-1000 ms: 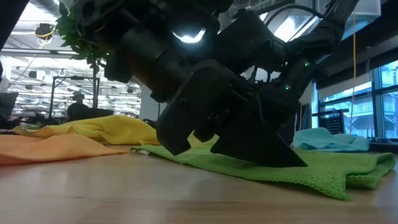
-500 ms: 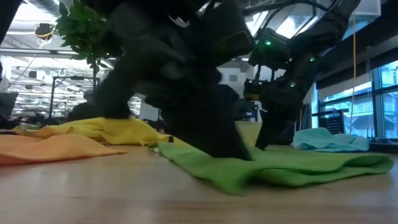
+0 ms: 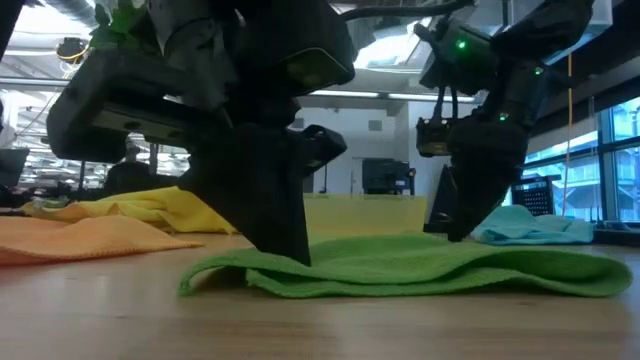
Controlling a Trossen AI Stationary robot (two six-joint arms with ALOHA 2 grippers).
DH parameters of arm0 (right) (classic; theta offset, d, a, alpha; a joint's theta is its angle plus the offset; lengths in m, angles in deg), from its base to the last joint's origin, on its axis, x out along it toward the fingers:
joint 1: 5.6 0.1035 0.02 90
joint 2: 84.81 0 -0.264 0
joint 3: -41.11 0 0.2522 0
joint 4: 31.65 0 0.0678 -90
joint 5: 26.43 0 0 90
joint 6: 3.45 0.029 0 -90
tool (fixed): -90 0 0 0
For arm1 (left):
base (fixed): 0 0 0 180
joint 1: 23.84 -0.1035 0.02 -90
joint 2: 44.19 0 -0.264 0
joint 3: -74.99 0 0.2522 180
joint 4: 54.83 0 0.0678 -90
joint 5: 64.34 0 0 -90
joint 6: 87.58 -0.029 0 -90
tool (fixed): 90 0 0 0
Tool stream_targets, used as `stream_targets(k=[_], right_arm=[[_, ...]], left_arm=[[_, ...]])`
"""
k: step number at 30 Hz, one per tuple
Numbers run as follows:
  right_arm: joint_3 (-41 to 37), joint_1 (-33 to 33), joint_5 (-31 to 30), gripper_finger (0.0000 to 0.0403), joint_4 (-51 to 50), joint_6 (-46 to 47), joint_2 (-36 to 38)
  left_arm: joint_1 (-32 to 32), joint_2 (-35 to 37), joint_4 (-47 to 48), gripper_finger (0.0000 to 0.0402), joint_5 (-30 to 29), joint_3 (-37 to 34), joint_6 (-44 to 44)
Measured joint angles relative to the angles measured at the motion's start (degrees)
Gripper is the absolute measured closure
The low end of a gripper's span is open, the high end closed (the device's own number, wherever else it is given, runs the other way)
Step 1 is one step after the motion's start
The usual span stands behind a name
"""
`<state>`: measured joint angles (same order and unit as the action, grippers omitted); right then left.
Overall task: Fold microfiber towels
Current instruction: Fold the green microfiber cloth
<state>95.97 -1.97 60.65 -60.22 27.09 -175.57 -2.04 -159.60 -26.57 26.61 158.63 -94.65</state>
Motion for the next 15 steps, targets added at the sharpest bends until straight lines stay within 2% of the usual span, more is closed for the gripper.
stream_targets(k=[5,10,15], right_arm=[[0.0,1.5,-0.6,0.0402,0.2,0.6,0.3],[0.1,2.7,-0.8,0.0400,-0.4,0.3,3.7],[0.1,5.8,-5.2,0.0396,-0.3,-5.0,8.8]], left_arm=[[0.1,0.6,-0.3,0.0400,0.6,-0.1,-1.3],[0.9,2.8,3.7,0.0401,0.8,-0.3,-4.0],[1.0,5.7,6.7,0.0401,-1.1,-1.2,-3.6]])
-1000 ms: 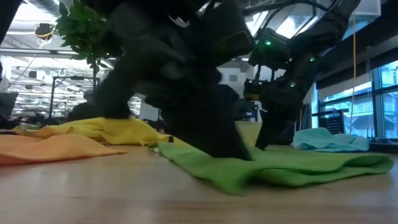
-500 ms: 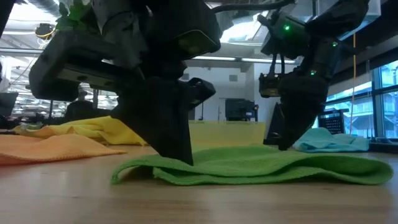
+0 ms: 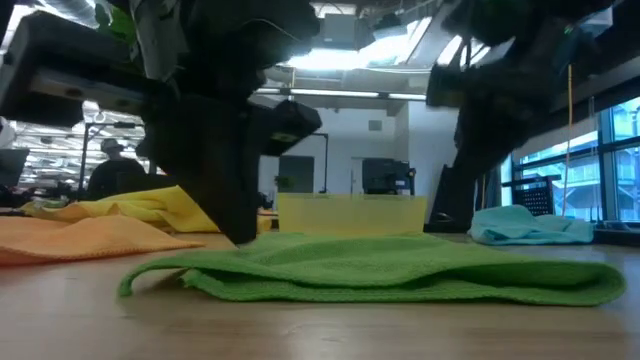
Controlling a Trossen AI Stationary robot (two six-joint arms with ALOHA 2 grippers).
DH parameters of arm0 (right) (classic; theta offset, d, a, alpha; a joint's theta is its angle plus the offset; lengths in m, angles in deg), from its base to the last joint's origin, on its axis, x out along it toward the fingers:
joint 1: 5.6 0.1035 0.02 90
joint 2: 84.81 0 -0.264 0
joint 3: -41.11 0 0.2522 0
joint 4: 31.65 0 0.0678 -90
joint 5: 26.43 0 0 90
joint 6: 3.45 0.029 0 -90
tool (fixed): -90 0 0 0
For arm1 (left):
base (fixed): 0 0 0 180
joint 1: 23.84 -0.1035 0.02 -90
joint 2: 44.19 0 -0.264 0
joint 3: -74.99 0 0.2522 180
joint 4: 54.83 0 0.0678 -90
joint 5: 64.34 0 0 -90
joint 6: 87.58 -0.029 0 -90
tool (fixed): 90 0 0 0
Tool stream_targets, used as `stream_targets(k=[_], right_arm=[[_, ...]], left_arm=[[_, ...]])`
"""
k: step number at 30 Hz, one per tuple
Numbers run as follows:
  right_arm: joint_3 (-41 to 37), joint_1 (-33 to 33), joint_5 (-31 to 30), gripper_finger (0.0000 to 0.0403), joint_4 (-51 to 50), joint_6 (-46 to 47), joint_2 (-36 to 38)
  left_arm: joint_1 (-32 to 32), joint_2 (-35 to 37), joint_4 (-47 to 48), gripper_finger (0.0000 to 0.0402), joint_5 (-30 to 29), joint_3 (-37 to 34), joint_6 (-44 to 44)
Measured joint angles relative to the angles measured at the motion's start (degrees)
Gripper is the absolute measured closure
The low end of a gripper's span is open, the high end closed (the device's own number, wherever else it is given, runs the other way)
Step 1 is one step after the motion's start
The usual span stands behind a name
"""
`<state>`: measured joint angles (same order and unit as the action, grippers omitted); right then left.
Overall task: Fold microfiber towels
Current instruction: Fold the green microfiber cloth
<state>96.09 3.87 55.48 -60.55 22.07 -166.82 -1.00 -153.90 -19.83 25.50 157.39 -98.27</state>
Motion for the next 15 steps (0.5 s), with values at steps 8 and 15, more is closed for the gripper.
stream_targets(k=[8,15], right_arm=[[0.0,8.5,-4.3,0.0388,5.2,-6.2,1.1],[0.0,16.2,-4.4,0.0336,8.6,-9.6,0.7]], left_arm=[[1.9,5.0,-8.7,0.0401,-1.8,-4.0,-0.5],[4.2,9.4,-22.2,0.0401,-2.0,-11.2,0.0]])
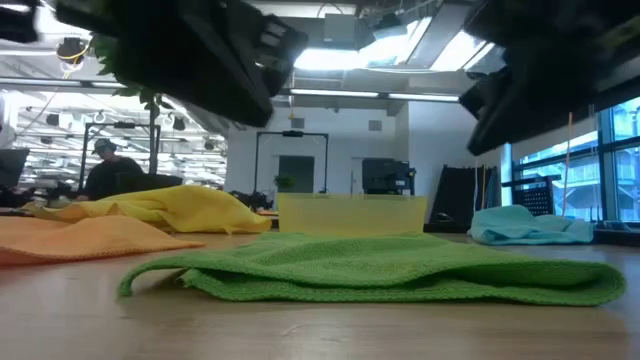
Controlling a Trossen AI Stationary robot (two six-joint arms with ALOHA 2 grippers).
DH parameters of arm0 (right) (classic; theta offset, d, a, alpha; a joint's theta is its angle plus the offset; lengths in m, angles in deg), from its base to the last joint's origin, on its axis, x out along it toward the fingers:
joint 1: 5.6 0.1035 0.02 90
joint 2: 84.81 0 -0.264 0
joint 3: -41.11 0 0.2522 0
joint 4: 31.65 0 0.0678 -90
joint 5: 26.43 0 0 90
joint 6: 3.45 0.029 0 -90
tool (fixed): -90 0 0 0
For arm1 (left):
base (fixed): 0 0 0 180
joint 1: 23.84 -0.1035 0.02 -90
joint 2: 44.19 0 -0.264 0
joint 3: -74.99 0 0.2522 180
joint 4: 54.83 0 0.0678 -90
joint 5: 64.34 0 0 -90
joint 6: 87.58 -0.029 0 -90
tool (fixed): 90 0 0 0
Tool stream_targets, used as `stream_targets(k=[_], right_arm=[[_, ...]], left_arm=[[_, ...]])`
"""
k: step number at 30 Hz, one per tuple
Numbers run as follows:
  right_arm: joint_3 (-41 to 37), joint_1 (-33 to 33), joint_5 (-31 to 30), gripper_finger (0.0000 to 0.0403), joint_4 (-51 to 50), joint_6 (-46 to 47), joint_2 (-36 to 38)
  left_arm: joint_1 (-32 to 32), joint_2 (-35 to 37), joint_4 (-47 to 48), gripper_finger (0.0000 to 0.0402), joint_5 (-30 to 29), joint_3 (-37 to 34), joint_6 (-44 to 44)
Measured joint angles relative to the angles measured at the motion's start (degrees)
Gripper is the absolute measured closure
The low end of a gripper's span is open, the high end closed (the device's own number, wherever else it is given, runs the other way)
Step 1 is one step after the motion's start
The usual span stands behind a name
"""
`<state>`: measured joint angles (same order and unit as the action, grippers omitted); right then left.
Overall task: Fold microfiber towels
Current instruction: Fold the green microfiber cloth
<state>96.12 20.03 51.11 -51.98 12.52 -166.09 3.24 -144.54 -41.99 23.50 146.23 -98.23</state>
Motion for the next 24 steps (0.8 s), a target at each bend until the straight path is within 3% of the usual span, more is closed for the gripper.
stream_targets(k=[5,11,24], right_arm=[[0.0,4.6,-0.1,0.0267,5.9,-3.7,-3.9],[0.0,9.1,-1.5,0.0202,11.9,-12.3,-10.3],[0.2,12.6,-3.7,0.0183,17.8,-13.1,-18.5]], left_arm=[[1.4,0.2,-11.4,0.0401,0.0,-6.5,2.7],[1.8,0.2,-14.9,0.0398,-0.9,-9.5,8.3],[1.7,0.2,-15.8,0.0398,-1.8,-9.6,8.6]])
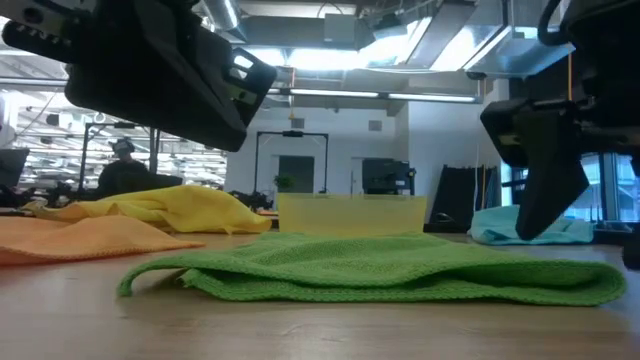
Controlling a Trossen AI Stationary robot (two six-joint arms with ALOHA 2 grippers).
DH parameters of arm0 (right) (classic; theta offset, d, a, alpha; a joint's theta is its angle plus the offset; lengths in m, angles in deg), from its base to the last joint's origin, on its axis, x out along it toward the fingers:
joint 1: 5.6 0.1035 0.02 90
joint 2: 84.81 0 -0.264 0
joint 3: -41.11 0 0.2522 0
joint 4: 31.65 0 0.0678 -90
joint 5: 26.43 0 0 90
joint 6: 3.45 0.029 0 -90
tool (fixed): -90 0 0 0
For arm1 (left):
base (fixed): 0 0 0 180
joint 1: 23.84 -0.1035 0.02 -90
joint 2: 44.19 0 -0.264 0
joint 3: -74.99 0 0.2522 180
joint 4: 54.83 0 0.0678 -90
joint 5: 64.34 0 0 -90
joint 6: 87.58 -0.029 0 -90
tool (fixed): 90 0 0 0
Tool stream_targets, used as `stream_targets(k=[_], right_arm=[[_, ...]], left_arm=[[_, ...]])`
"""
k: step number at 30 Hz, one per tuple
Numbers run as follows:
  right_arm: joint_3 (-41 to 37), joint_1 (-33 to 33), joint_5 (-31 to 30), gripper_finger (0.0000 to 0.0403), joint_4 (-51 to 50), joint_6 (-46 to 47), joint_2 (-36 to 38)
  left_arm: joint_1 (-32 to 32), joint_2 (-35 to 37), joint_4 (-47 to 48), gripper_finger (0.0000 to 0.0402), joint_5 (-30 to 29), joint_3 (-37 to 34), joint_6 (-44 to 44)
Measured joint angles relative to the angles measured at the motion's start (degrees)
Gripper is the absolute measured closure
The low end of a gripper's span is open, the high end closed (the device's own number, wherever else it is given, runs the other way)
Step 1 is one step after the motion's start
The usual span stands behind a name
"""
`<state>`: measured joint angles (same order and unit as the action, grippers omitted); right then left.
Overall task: Fold microfiber towels
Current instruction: Fold the green microfiber cloth
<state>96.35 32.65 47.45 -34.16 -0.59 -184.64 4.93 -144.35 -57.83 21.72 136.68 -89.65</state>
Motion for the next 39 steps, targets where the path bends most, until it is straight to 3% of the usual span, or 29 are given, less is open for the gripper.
stream_targets(k=[19,39], right_arm=[[3.9,2.0,-3.7,0.0194,0.6,-3.2,-7.1],[3.8,2.0,-3.9,0.0391,1.2,-3.6,-7.1]], left_arm=[[0.0,0.0,-0.1,0.0398,-0.3,0.0,0.0],[0.0,0.0,0.0,0.0395,0.8,0.0,0.0]])
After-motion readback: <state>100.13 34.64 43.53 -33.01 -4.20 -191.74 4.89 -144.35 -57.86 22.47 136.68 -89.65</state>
